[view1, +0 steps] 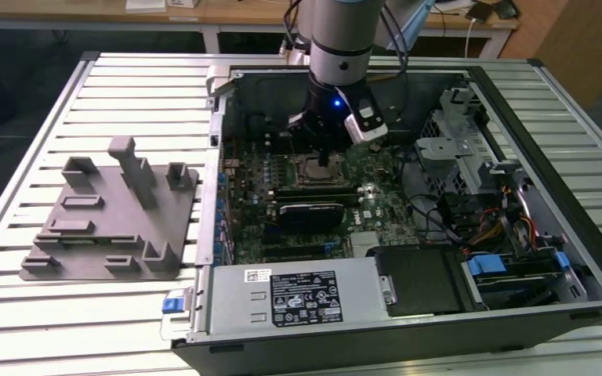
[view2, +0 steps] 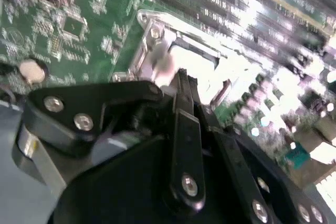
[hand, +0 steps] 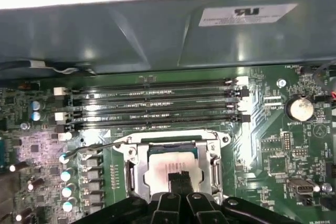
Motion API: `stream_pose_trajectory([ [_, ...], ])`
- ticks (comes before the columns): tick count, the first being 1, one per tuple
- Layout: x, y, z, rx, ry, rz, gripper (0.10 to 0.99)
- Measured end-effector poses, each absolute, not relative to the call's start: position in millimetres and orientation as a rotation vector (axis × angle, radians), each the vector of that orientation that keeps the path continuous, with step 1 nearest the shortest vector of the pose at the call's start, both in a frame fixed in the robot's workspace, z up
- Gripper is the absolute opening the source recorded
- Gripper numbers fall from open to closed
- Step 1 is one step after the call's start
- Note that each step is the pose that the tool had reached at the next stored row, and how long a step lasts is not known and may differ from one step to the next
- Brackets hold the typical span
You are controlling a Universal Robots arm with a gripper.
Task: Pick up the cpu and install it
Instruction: 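Close the cpu cover, then install the first cpu locking lever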
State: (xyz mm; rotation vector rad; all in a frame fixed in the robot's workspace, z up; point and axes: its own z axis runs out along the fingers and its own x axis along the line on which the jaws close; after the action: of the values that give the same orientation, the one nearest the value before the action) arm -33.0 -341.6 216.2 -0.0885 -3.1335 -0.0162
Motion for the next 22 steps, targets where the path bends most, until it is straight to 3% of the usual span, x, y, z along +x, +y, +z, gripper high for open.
stream_pose_trajectory([
  [8,-33.0,-341.5,231.9,-0.089,-3.136,-0.017,0.106],
  [22,-36.5,-341.5,232.4,-0.089,-3.136,-0.021,0.106],
])
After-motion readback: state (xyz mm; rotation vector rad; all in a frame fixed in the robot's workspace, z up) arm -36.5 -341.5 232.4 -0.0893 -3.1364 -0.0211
